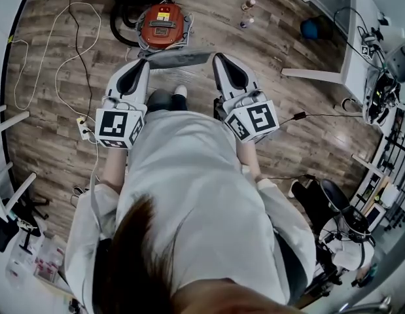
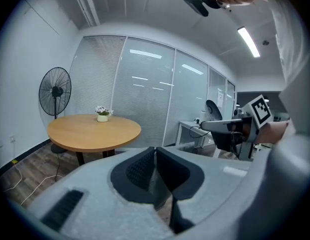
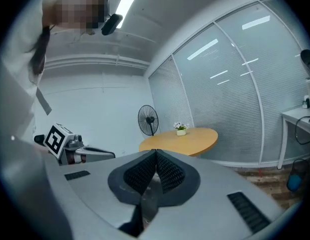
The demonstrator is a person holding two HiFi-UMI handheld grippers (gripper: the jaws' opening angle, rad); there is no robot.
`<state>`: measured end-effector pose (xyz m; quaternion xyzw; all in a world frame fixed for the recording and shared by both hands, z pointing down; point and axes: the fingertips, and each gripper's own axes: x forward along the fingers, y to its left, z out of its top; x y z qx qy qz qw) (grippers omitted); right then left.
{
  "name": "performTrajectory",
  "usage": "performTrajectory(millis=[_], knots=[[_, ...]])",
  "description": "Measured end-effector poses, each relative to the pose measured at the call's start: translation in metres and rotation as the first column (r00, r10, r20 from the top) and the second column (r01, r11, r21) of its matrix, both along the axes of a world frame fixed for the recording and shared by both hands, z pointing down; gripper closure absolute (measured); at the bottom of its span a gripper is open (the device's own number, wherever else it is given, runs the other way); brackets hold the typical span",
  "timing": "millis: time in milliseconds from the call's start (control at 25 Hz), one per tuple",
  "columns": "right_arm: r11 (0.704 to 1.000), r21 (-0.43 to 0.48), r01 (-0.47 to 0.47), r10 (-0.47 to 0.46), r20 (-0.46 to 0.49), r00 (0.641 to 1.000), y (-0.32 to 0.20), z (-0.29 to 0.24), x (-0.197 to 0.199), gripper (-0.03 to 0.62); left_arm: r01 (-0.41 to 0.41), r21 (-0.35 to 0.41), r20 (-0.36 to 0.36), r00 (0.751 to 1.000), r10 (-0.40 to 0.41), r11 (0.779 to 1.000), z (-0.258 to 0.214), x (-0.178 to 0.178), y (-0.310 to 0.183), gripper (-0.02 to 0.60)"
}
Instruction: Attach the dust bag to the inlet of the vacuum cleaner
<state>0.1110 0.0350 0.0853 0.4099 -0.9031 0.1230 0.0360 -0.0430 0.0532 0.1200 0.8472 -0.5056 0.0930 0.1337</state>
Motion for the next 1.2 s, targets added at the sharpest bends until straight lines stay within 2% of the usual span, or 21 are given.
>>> performTrajectory(millis=[80,160,240,360,480,600,680,800,880,1000,1080,1200], knots=[[0.999,0.027,0.045,-0.043,-0.056,0.997,-0.001,0.001,-0.005,0.589,-0.023,-0.004,0.010,1.000,0.023,1.000,0.001,0.006,-0.003,0.555],[0.994,0.044,0.103,-0.096,-0.140,0.985,0.000,0.006,-0.011,0.529,-0.050,-0.008,0.023,0.998,0.050,0.999,0.002,0.010,-0.005,0.555],[0.985,0.047,0.164,-0.148,-0.242,0.959,0.002,0.015,-0.018,0.483,-0.083,-0.011,0.042,0.996,0.083,0.997,0.003,0.013,-0.006,0.555],[0.967,0.002,0.254,-0.237,-0.354,0.905,0.007,0.029,-0.034,0.413,-0.145,-0.016,0.078,0.986,0.146,0.989,0.005,0.017,-0.004,0.555],[0.942,-0.069,0.327,-0.325,-0.421,0.847,0.013,0.046,-0.049,0.391,-0.222,-0.020,0.131,0.966,0.223,0.975,0.009,0.020,0.000,0.555],[0.913,-0.133,0.387,-0.399,-0.494,0.772,0.018,0.065,-0.062,0.372,-0.294,-0.028,0.173,0.940,0.294,0.955,0.015,0.021,0.003,0.555],[0.893,-0.174,0.416,-0.440,-0.531,0.724,0.021,0.077,-0.069,0.372,-0.332,-0.035,0.192,0.923,0.333,0.942,0.020,0.021,0.005,0.555],[0.869,-0.229,0.438,-0.486,-0.555,0.675,0.023,0.095,-0.075,0.392,-0.376,-0.047,0.207,0.903,0.377,0.926,0.027,0.021,0.005,0.555],[0.856,-0.255,0.450,-0.509,-0.563,0.651,0.024,0.106,-0.078,0.429,-0.403,-0.058,0.214,0.888,0.406,0.913,0.034,0.020,0.004,0.555],[0.831,-0.286,0.476,-0.548,-0.567,0.616,0.026,0.122,-0.082,0.523,-0.442,-0.105,0.228,0.861,0.454,0.891,0.055,0.018,0.007,0.555],[0.814,-0.311,0.491,-0.572,-0.574,0.586,0.026,0.136,-0.083,0.550,-0.471,-0.153,0.246,0.833,0.495,0.869,0.074,0.017,0.008,0.555],[0.786,-0.345,0.512,-0.603,-0.610,0.514,0.026,0.163,-0.085,0.563,-0.502,-0.235,0.292,0.780,0.553,0.832,0.107,0.016,0.007,0.554]])
